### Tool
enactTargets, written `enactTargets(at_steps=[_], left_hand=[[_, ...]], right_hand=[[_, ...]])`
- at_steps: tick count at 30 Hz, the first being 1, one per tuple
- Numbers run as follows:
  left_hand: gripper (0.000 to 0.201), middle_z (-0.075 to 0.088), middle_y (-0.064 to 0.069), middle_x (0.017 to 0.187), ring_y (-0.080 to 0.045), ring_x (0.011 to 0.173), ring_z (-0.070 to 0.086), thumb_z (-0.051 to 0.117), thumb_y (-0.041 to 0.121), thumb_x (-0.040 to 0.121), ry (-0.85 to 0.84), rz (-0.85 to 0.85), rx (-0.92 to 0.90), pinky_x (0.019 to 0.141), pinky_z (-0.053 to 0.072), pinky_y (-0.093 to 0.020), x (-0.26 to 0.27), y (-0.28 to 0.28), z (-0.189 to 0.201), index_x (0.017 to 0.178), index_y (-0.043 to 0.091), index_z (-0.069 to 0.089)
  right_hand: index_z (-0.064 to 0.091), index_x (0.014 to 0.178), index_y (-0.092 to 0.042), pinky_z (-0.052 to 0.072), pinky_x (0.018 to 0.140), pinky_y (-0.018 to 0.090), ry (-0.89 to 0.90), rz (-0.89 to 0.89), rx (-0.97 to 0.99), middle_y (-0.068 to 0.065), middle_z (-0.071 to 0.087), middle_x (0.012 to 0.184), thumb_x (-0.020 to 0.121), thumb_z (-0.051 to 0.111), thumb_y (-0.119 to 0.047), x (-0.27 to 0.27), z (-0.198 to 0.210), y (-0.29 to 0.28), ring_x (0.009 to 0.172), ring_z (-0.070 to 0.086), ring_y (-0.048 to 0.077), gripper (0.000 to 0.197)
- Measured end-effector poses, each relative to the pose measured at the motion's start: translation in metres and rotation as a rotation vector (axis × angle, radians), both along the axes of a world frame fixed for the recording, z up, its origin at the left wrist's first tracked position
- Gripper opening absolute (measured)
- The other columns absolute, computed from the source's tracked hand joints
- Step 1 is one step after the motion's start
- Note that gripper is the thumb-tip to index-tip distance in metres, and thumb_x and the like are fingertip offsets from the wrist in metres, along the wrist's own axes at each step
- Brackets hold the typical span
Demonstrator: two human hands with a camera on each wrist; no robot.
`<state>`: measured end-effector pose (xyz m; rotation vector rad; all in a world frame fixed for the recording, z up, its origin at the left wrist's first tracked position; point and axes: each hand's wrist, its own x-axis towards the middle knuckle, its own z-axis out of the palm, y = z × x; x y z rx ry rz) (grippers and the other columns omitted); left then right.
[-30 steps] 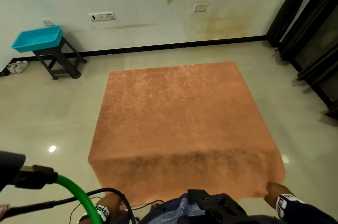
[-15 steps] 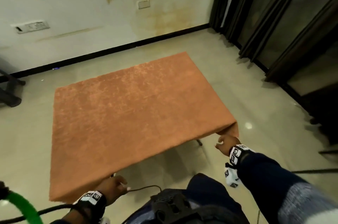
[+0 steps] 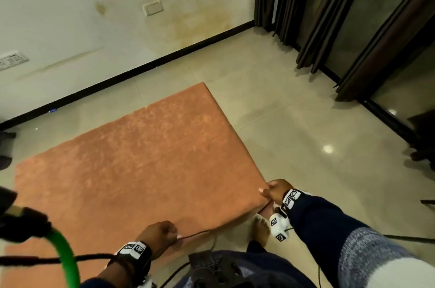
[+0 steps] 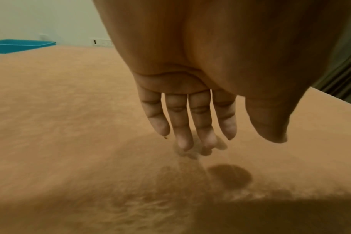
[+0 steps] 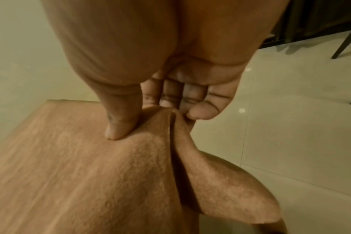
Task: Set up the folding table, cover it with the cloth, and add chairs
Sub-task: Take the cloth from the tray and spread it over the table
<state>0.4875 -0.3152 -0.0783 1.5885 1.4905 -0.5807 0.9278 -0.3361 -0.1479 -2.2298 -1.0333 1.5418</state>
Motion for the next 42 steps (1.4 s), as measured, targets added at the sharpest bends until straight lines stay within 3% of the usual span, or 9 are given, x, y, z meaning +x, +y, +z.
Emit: enactTargets(at_steps=[13,16,19,23,26,31,35,38,42], left_hand=[[0.032,0.069,0.007,0.105,-0.016,0.098,0.063,0.069,0.058,0.08,0.017,-0.001,0.037,0.088,0.048,-0.023,0.113,0.041,0.004,0.101,0.033,0.063],[0.022,0.071,0.003,0.109,-0.019,0.101,0.065,0.067,0.046,0.086,0.046,-0.005,0.021,0.089,0.048,-0.024,0.108,0.039,0.001,0.101,0.031,0.063],[0.015,0.067,0.006,0.095,-0.02,0.092,0.061,0.067,0.038,0.086,0.057,0.018,-0.026,0.083,0.047,-0.022,0.105,0.027,-0.003,0.088,0.025,0.058],[0.024,0.067,0.006,0.096,-0.024,0.105,0.065,0.056,0.05,0.071,0.075,0.065,-0.091,0.09,0.049,-0.028,0.093,0.015,-0.006,0.082,0.028,0.058],[0.02,0.071,0.003,0.102,-0.024,0.105,0.066,0.057,0.046,0.075,0.085,0.086,-0.099,0.09,0.049,-0.028,0.086,0.009,-0.003,0.084,0.029,0.061],[0.022,0.068,0.006,0.104,-0.02,0.104,0.065,0.052,0.055,0.069,0.07,0.133,-0.097,0.086,0.045,-0.022,0.072,0.0,-0.005,0.084,0.041,0.058],[0.053,0.069,0.008,0.096,-0.014,0.086,0.059,0.047,0.072,0.05,0.025,0.239,-0.035,0.086,0.048,-0.025,0.056,-0.006,-0.011,0.084,0.034,0.062],[0.025,0.064,0.007,0.081,-0.01,0.072,0.056,0.073,0.048,0.078,0.017,0.319,0.043,0.068,0.047,-0.017,0.054,-0.018,0.008,0.082,0.026,0.063],[0.019,0.068,0.007,0.082,-0.007,0.069,0.057,0.077,0.039,0.087,0.036,0.389,0.114,0.065,0.044,-0.017,0.019,-0.035,0.002,0.083,0.024,0.065]], right_hand=[[0.05,0.05,-0.022,0.035,0.056,0.026,0.17,-0.127,0.414,-0.008,0.043,0.052,0.071,0.089,-0.004,0.102,0.042,-0.012,0.053,0.041,0.009,0.048],[0.048,0.051,-0.021,0.035,0.052,0.028,-0.043,-0.198,0.568,-0.008,0.045,0.053,0.072,0.08,0.007,0.113,0.055,-0.02,0.051,0.042,0.012,0.048],[0.052,0.062,-0.022,0.045,0.057,0.035,-0.298,0.131,0.619,-0.007,0.05,0.068,0.075,0.064,-0.014,0.103,0.05,-0.032,0.064,0.053,0.018,0.019],[0.068,0.084,-0.042,0.052,0.078,0.023,-0.009,0.753,0.276,-0.022,0.067,0.085,0.085,0.065,-0.041,0.07,0.029,-0.048,0.083,0.064,0.005,0.003],[0.062,0.074,-0.048,0.056,0.078,0.023,-0.012,0.559,0.125,-0.027,0.07,0.078,0.087,0.062,-0.032,0.057,0.015,-0.036,0.081,0.069,0.006,0.021],[0.055,0.13,-0.038,0.043,0.083,0.024,-0.055,0.348,0.042,-0.005,0.065,0.11,0.098,0.052,-0.036,0.042,0.008,-0.003,0.094,0.06,0.018,0.033],[0.069,0.072,-0.034,0.047,0.07,0.027,0.043,0.369,0.051,-0.003,0.07,0.074,0.096,0.051,-0.019,0.035,-0.01,0.013,0.086,0.069,0.035,0.033],[0.074,0.084,-0.01,0.051,0.067,0.027,0.082,0.316,0.043,0.002,0.073,0.076,0.098,0.061,-0.034,0.036,-0.012,0.011,0.077,0.071,0.025,0.031],[0.07,0.067,-0.014,0.049,0.063,0.023,-0.068,0.295,0.134,-0.003,0.068,0.061,0.084,0.079,-0.034,0.035,-0.008,0.005,0.058,0.059,0.007,0.028]])
